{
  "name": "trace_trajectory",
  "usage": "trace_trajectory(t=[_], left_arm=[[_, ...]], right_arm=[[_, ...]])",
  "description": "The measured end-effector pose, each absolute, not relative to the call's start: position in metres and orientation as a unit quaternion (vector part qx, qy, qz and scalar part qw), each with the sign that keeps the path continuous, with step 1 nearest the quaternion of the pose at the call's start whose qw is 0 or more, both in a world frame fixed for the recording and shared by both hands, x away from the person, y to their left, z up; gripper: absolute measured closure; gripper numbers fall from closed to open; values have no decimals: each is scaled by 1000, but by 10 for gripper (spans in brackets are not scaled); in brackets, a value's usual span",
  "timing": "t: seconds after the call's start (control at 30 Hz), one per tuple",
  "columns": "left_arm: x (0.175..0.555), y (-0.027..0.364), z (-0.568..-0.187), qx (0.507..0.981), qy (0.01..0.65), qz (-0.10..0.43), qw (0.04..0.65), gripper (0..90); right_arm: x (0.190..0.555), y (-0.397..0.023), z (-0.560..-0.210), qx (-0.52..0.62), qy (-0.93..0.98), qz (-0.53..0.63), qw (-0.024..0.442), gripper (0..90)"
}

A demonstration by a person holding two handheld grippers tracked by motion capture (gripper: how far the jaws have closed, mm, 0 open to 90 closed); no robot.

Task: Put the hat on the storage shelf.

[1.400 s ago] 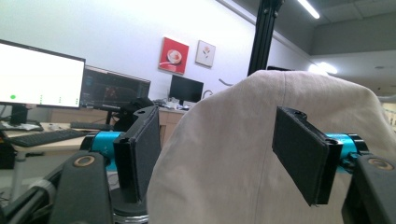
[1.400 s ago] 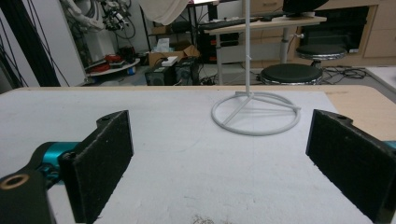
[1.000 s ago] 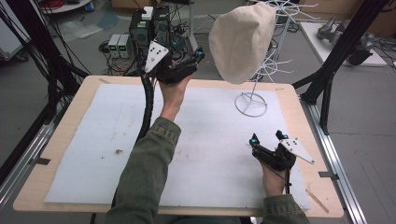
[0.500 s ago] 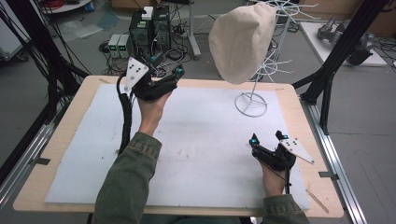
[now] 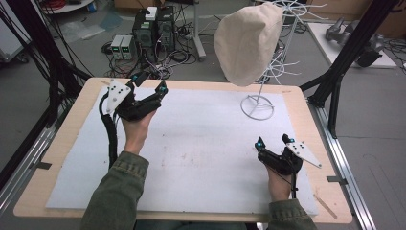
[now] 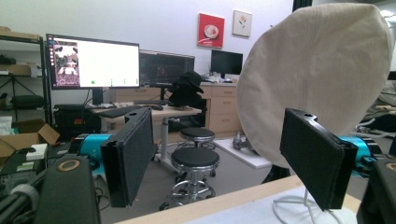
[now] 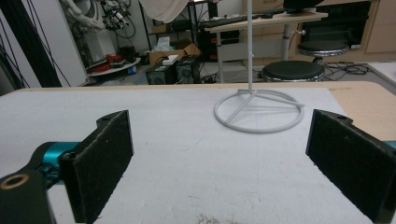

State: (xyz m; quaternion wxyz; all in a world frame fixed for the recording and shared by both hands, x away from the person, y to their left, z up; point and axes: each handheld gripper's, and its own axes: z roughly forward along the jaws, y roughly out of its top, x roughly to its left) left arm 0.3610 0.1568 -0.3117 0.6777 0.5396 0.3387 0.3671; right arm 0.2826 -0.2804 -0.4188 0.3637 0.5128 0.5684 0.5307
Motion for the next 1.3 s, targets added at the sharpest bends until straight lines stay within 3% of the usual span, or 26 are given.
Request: trace_trajectory(t=[0.3, 1.3], left_arm=[[339, 169, -330, 566, 336, 377, 652, 252], [273, 274, -397, 542, 439, 415, 584, 218]], right_arm=[[283, -280, -419, 508, 570, 531, 367, 65], [281, -281, -419, 521, 566, 525, 364, 64]])
